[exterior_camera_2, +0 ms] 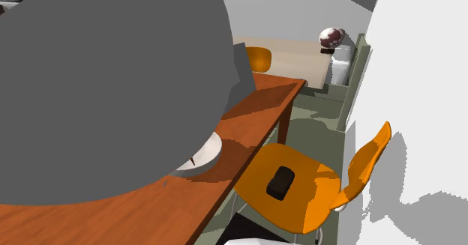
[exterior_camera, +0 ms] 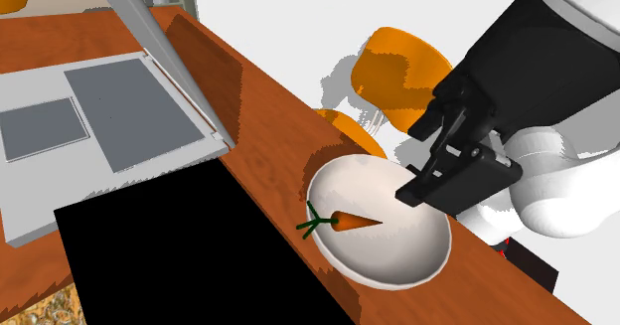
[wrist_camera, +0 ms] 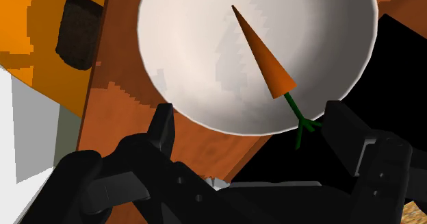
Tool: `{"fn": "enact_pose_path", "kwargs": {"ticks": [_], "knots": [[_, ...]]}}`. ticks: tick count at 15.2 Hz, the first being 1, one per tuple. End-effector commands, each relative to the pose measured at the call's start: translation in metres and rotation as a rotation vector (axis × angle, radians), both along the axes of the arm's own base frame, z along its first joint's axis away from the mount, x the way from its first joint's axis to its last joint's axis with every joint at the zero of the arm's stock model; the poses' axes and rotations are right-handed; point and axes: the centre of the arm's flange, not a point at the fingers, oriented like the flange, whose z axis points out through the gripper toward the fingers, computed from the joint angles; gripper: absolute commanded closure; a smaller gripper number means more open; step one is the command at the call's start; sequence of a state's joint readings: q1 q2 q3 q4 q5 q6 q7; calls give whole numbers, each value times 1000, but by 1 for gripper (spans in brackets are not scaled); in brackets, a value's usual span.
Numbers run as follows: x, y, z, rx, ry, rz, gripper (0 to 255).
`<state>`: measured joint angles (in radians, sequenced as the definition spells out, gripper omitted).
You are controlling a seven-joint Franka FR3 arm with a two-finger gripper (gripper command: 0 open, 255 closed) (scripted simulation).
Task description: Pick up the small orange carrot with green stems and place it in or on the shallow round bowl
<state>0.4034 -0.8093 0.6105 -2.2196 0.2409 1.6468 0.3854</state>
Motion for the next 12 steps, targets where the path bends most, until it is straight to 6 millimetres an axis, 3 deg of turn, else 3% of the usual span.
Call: {"fn": "enact_pose_path", "kwargs": {"ticks": [1, 5, 12], "knots": [[0, 0, 0, 0, 0, 0, 0], [-11, 1, 49, 0, 0, 0, 0], [-11, 1, 49, 0, 0, 0, 0]]}}
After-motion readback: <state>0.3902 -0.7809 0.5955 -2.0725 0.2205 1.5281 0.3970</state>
